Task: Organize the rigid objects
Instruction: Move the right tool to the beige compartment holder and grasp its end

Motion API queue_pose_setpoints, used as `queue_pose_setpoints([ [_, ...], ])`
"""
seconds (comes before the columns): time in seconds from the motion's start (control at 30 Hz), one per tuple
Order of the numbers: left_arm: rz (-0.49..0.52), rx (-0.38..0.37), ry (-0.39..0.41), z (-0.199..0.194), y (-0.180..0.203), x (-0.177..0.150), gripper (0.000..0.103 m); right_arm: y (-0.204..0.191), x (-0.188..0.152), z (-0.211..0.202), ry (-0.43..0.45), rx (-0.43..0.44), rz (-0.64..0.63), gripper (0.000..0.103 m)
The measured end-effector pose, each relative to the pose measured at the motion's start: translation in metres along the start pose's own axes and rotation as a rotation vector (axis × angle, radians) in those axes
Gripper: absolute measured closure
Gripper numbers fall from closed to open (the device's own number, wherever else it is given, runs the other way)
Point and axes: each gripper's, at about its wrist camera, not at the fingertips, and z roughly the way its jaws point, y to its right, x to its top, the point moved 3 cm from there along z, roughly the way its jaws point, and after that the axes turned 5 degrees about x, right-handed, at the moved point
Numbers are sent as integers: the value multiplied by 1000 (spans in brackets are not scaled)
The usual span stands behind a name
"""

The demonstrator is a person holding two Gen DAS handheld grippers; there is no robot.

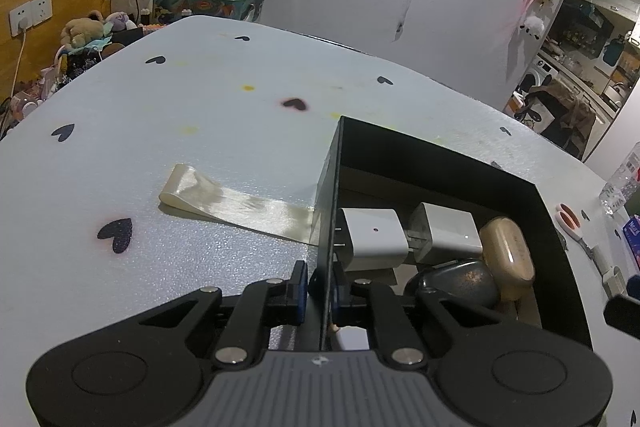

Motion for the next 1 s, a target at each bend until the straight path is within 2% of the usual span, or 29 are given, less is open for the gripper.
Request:
queue_pose_setpoints([
  [0.1,2,5,-1,0,1,0,91,4,-6,-4,18,3,12,0],
  [0.27,5,10,-1,0,2,0,91,12,-18,-10,55,-27,6,0],
  [0.43,7,15,0,0,2,0,91,35,-27,-9,45,-87,54,0],
  [0.8,9,19,0,0,1,-1,91,121,-44,-9,63,-421,150,0],
  [1.0,10,19,-1,0,1,-1,91,177,-45,-5,78,-458,207,0],
])
